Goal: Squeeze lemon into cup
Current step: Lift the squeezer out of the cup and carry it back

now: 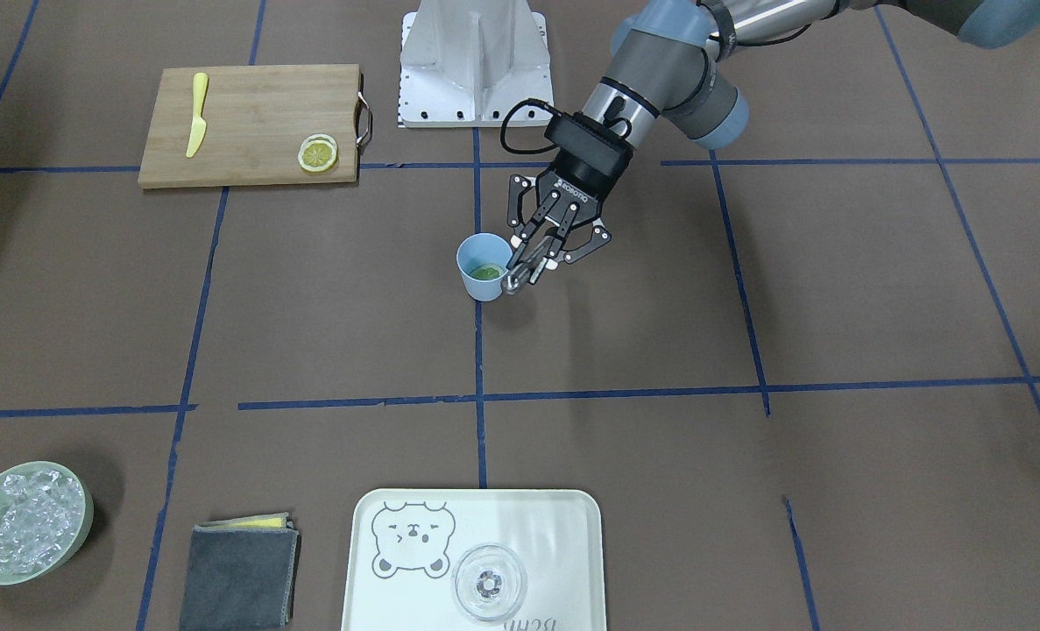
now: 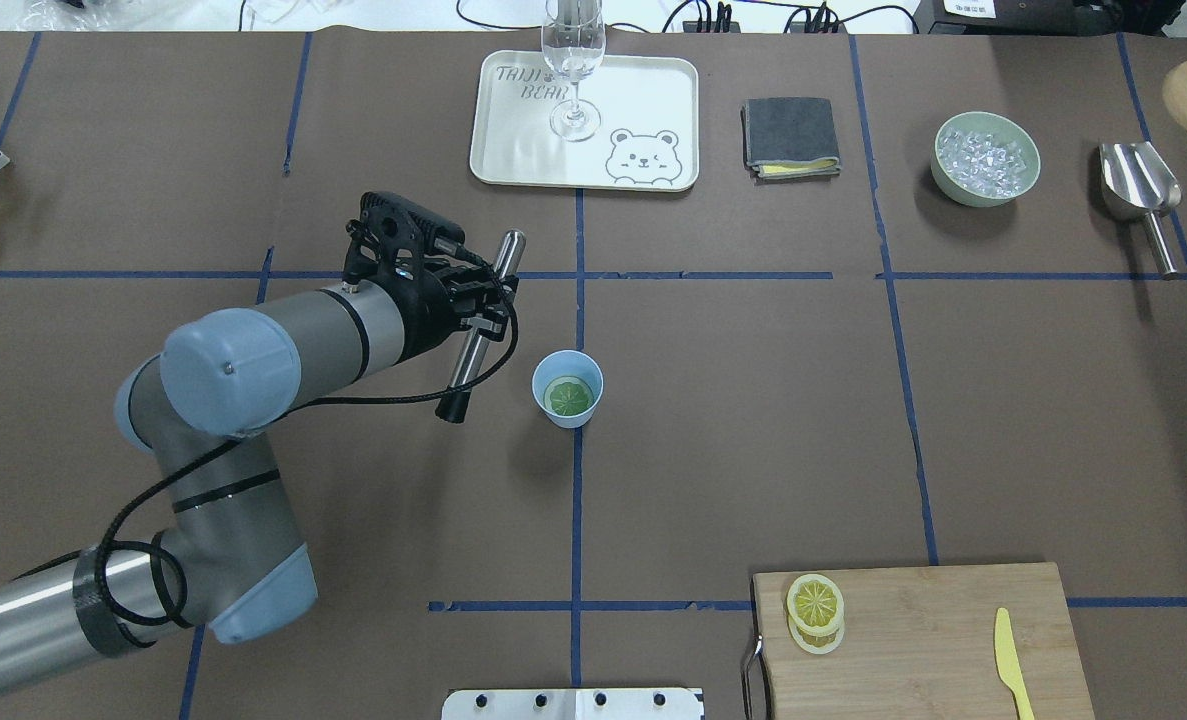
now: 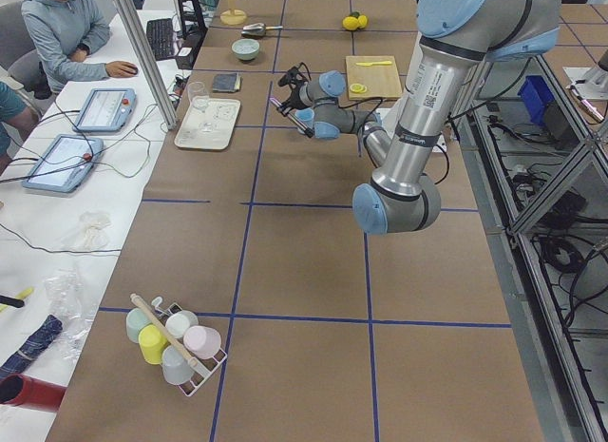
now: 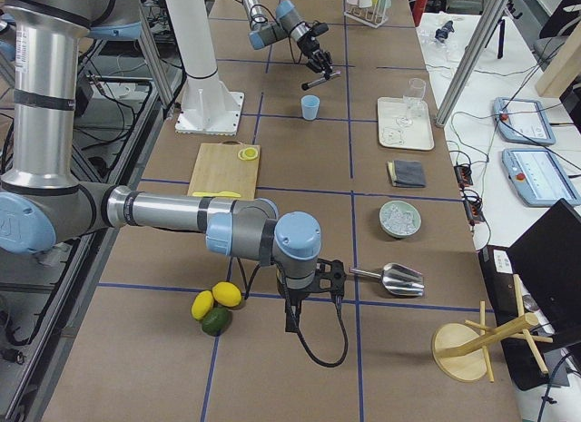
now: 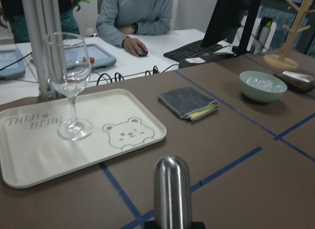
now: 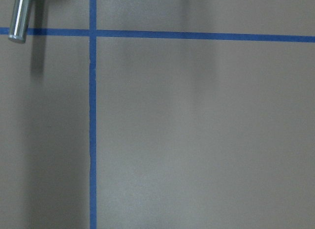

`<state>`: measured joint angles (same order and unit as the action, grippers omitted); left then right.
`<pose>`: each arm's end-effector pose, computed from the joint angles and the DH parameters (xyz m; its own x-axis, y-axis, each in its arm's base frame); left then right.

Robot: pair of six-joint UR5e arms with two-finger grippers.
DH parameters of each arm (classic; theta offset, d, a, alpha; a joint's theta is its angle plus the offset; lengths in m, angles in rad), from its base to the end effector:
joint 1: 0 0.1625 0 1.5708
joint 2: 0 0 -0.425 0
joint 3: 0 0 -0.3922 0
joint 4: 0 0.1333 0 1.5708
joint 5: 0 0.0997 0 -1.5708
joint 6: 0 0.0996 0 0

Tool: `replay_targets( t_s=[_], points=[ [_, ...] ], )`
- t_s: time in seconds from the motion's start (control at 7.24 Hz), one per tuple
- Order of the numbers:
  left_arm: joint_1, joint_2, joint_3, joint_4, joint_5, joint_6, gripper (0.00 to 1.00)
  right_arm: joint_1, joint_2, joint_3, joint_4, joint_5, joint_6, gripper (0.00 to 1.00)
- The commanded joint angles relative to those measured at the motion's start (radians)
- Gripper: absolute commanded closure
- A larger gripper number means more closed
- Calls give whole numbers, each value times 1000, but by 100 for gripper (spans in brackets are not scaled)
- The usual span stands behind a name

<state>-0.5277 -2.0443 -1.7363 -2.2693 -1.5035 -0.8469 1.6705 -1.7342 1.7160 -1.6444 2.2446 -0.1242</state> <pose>0.4724 -0.4374 0.2328 0.5198 0.4619 -0.7186 0.2865 0.6983 0.6560 0.1121 -0.4060 0.6756 0.7782 0.0109 0.6279 -0.0027 0.9999 -0.0140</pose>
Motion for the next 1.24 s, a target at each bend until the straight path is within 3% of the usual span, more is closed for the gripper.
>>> replay_targets(
  t_s=[0.0,0.28,0.55,0.83,1.1],
  points=[
    [-104,4,-44,411,-136,-89,100,0,-4,0,0,0,3,0],
    [-191,28,-100,691,-138,-81,100,0,-7,-4,0,1,15,0],
    [-221,139,-112,702,-138,7,100,0,-7,-15,0,3,12,0],
    [-257,260,-112,578,-173,101,100,0,-5,-19,0,4,12,0],
    [-307,403,-95,376,-355,204,100,0,-5,-24,0,4,11,0]
  ],
)
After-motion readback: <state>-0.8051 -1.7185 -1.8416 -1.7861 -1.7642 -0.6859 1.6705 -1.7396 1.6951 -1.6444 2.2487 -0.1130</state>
